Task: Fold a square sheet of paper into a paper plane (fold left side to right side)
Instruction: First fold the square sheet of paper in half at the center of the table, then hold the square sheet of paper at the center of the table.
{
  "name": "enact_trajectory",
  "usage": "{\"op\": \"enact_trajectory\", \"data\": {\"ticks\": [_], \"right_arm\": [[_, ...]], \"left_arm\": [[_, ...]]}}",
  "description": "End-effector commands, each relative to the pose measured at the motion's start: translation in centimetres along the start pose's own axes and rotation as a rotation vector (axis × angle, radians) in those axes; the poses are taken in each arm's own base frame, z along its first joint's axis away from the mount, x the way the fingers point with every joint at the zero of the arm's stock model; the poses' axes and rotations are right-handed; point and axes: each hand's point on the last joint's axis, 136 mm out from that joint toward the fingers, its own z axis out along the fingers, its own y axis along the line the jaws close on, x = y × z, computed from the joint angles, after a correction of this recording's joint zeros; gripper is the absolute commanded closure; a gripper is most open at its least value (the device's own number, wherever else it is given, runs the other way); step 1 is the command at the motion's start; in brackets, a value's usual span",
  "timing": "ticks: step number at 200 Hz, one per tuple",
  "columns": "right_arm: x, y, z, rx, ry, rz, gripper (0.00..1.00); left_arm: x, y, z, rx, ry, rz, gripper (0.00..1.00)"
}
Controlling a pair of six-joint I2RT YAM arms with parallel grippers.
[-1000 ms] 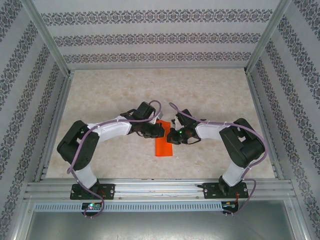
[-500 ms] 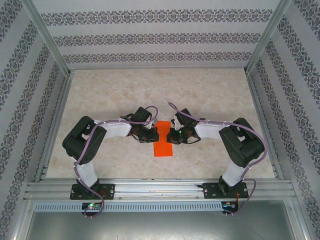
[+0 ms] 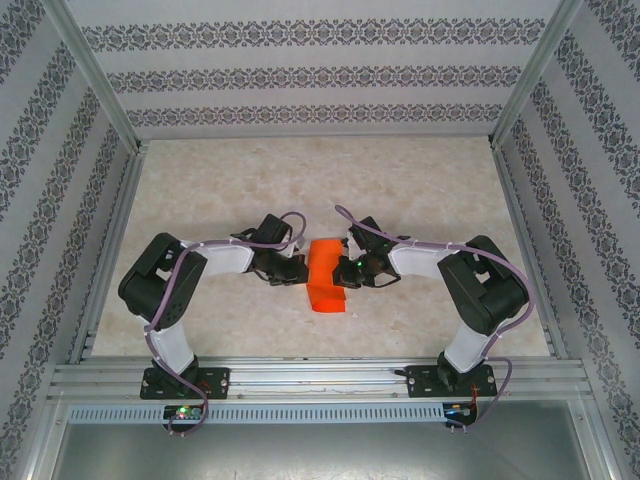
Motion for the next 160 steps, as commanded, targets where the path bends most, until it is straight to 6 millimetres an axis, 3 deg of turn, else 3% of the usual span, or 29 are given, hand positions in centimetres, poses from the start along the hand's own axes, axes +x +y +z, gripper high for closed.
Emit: {"op": "enact_trajectory", "data": {"ticks": [1,37,77,106,160], "right_arm": [[3.3,-5.8,1.1,0.226,0.090,0.059,1.00],[3.1,-5.2,0.9,0.208,0.081,0.052,1.00],[3.1,-5.1,1.0,0.207,0.082,0.050,1.00],[3.2,-5.1,1.2,0.207,0.087,0.050,1.00],[3.2,-4.9,1.3,0.205,0.090,0.045,1.00]], "left_arm": [[-0.1,1.0,-1.9,-0.052,-0.034,0.020,0.97],[-1.0,-2.8,-3.5,0.086,-0.093,0.060,0.98],[-0.8,-6.1,-1.6,0.208,-0.047,0.073,0.99],[-0.3,-5.6,0.6,0.166,0.002,0.070,0.99],[0.4,-3.3,2.3,0.093,0.037,0.027,0.99]]}}
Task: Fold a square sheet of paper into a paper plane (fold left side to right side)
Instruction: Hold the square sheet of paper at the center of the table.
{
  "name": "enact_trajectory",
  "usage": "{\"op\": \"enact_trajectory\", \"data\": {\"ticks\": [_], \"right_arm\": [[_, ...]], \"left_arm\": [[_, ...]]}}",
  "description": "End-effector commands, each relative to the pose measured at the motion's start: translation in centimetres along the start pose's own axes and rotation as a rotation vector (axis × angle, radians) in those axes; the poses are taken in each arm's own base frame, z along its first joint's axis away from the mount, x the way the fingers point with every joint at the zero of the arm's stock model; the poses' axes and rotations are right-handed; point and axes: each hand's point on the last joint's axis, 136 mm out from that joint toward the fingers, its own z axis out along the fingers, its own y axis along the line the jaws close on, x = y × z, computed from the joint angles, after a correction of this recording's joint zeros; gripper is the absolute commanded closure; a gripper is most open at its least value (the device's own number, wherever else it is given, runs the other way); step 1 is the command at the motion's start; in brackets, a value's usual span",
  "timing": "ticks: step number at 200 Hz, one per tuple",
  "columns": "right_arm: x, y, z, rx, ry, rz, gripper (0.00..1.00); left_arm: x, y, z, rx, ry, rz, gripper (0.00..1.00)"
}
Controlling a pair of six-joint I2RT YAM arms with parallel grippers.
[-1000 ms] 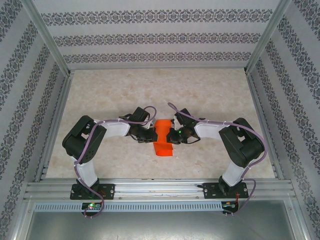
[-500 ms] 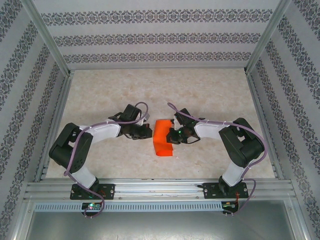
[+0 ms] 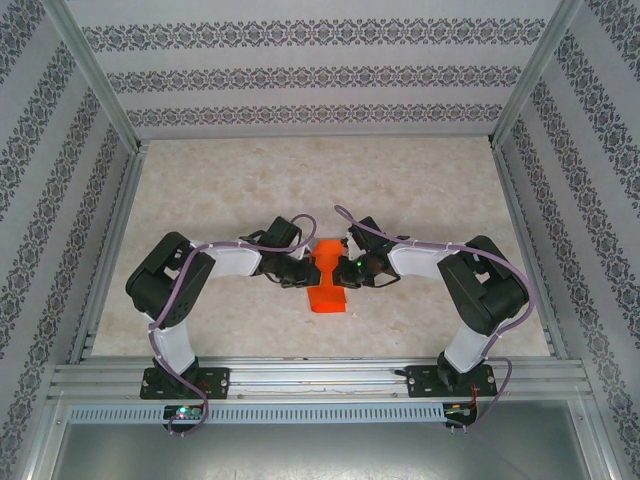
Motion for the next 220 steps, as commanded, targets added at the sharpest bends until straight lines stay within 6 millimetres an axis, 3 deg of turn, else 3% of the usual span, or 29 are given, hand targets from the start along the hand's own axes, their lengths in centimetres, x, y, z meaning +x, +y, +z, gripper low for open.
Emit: {"op": "enact_trajectory", "data": {"ticks": [1,56,145,220], "right_arm": [[3.2,-5.0,1.2,0.201,0.093,0.050,1.00],[2.5,-3.6,1.0,0.149,0.069,0.028,1.00],[-1.9,4.3,-1.8,-0.149,-0.120,-0.067,1.00],[-3.5,4.1,0.2,-0.112,-0.119,-0.073,1.00]], "left_arm": [[-0.4,0.3,0.4,-0.018,-0.007,-0.008,0.99],[0.8,2.5,1.0,-0.090,0.026,-0.054,0.99],[1.2,3.3,1.2,-0.127,0.042,-0.067,1.00],[1.1,3.0,1.4,-0.122,0.049,-0.063,1.00]]}}
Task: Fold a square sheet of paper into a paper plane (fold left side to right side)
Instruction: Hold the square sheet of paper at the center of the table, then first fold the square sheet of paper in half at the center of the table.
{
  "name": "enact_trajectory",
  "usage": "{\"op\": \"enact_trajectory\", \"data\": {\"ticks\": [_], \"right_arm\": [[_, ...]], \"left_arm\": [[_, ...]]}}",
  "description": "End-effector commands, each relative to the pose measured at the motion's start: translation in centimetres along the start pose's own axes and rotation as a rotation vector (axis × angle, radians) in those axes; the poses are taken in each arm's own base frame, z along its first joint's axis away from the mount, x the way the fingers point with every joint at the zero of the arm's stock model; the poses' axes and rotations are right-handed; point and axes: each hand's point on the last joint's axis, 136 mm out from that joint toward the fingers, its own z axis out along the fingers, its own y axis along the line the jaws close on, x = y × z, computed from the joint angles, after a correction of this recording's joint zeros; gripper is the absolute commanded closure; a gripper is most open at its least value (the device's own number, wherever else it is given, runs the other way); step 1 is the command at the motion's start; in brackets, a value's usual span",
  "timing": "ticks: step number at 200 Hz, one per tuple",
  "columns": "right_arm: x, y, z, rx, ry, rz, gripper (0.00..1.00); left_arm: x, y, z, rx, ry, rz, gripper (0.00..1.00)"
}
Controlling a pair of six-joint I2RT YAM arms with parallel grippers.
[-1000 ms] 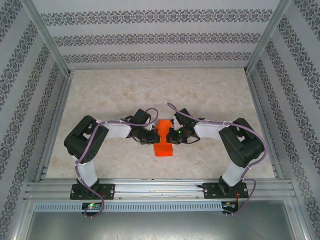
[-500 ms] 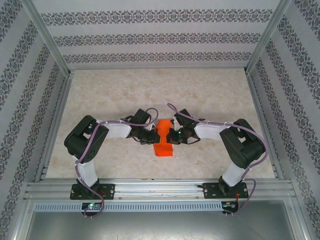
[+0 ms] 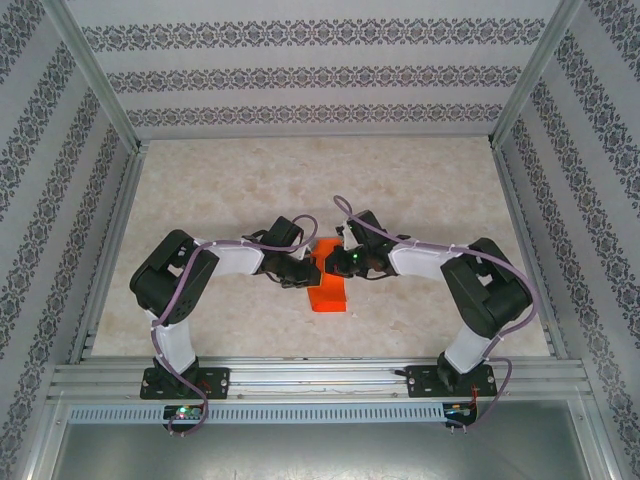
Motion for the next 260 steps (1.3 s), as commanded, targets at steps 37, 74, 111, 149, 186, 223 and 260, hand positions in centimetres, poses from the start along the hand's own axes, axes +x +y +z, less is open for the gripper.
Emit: {"op": "enact_trajectory", "data": {"ticks": [37,74,111,149,186,223,260], "right_arm": [[-0.1,-1.6,1.9,0.074,0.011,0.005,1.00],[0.8,-4.2,2.4,0.183,0.040,0.050,1.00],[1.8,-6.5,2.6,0.265,0.069,0.105,1.00],[2.0,-7.7,2.4,0.294,0.076,0.125,1.00],[2.0,-8.1,2.5,0.298,0.082,0.130,1.00],[2.1,-8.1,2.5,0.296,0.087,0.129,1.00],[2.2,-8.0,2.5,0.291,0.093,0.124,1.00]], "left_arm": [[1.4,2.5,1.0,-0.105,0.046,-0.044,1.00],[1.8,2.2,0.7,-0.098,0.052,-0.043,1.00],[3.4,2.1,0.1,-0.084,0.067,-0.060,1.00],[6.0,2.0,-0.4,-0.081,0.099,-0.075,1.00],[9.1,2.3,-0.6,-0.095,0.142,-0.096,1.00],[11.5,2.9,-0.7,-0.110,0.164,-0.122,1.00],[13.0,3.3,-0.9,-0.132,0.186,-0.127,1.00]]}}
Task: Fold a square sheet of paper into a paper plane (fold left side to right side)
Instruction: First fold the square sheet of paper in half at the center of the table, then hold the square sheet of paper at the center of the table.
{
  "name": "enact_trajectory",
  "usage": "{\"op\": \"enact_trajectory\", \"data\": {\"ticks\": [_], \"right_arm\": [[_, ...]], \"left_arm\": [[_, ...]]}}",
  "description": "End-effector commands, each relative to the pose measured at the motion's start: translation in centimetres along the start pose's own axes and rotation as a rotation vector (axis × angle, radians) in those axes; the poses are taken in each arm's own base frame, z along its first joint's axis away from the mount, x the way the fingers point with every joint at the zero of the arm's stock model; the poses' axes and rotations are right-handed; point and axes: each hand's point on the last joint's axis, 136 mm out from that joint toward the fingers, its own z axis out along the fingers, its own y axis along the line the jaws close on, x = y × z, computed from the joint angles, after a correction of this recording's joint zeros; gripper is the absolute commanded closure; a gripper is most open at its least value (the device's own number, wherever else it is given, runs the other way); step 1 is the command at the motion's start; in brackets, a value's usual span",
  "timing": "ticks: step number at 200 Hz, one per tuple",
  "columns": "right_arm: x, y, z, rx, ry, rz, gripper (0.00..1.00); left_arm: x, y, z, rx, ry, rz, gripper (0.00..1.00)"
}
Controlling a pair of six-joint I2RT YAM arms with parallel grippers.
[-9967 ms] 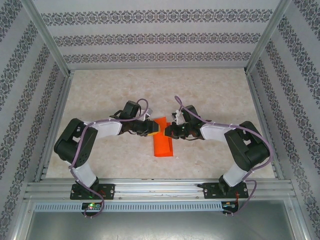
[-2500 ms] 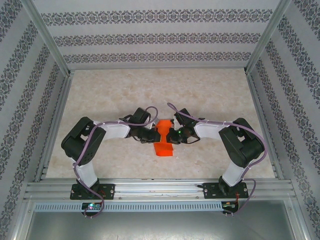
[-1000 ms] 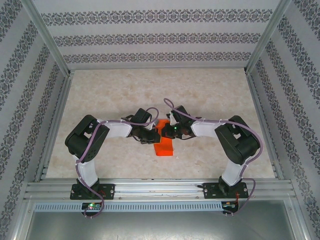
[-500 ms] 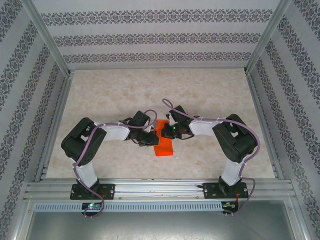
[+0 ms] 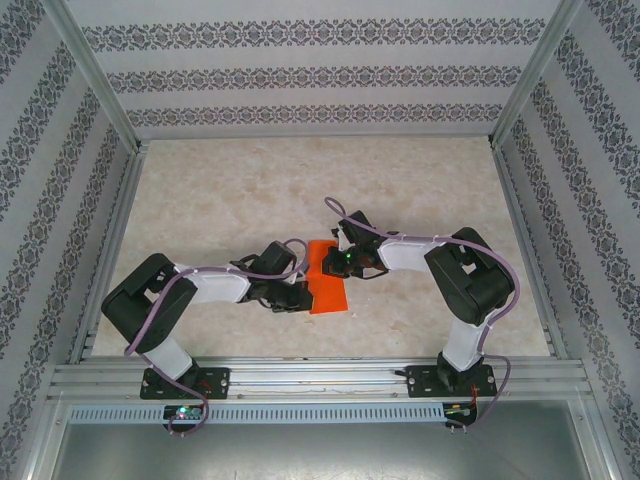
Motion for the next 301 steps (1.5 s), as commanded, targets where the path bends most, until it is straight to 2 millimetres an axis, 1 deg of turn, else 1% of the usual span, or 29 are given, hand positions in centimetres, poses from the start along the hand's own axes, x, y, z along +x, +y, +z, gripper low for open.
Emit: {"op": "enact_trajectory", "data": {"ticks": [1,36,51,64,78,97,108,128,142,170,209,228,249,262,273,301], "right_arm": [[2.2,-5.9,1.2,0.201,0.065,0.084,1.00],[2.3,-5.6,1.2,0.190,0.070,0.072,1.00],[2.3,-5.5,1.1,0.184,0.069,0.067,1.00],[2.2,-5.2,1.1,0.174,0.069,0.061,1.00],[2.3,-4.9,1.1,0.165,0.069,0.050,1.00],[2.3,-4.5,1.0,0.156,0.066,0.039,1.00],[2.3,-4.3,1.0,0.152,0.066,0.035,1.00],[2.3,-4.3,1.1,0.154,0.066,0.033,1.00],[2.3,-4.3,1.1,0.156,0.067,0.034,1.00],[2.4,-4.2,1.2,0.158,0.070,0.032,1.00],[2.4,-3.9,1.4,0.154,0.074,0.024,1.00],[2.4,-3.8,1.3,0.149,0.076,0.022,1.00],[2.2,-3.2,1.1,0.133,0.069,0.016,1.00],[1.8,-2.4,0.8,0.109,0.059,0.009,1.00],[1.3,-1.6,0.4,0.085,0.042,0.002,1.00],[-0.5,0.9,-1.6,0.023,-0.027,-0.032,0.88]], "left_arm": [[5.7,3.0,0.4,-0.105,0.165,-0.102,1.00],[6.2,3.4,0.0,-0.113,0.154,-0.113,1.00],[6.0,3.1,-0.4,-0.110,0.144,-0.105,1.00],[5.6,2.4,-0.8,-0.100,0.131,-0.093,1.00],[4.5,1.4,-1.7,-0.079,0.097,-0.076,1.00],[2.3,-0.1,-3.4,-0.037,0.031,-0.059,1.00],[1.0,-0.6,-4.2,-0.022,-0.003,-0.050,0.99],[-1.4,-1.0,-4.7,-0.007,-0.035,-0.028,1.00],[-2.7,-1.3,-4.3,-0.006,-0.034,-0.011,1.00],[-4.6,-1.5,-2.6,-0.004,-0.018,0.013,1.00],[-5.9,-0.9,-0.5,-0.005,-0.003,0.001,1.00],[-5.8,-0.4,0.2,-0.012,0.009,-0.009,1.00],[-5.3,0.7,0.5,-0.048,0.025,-0.020,1.00],[-4.7,1.7,0.5,-0.086,0.042,-0.031,1.00],[-4.3,2.1,0.6,-0.097,0.049,-0.040,1.00],[-3.6,2.6,0.8,-0.102,0.053,-0.057,1.00]]}}
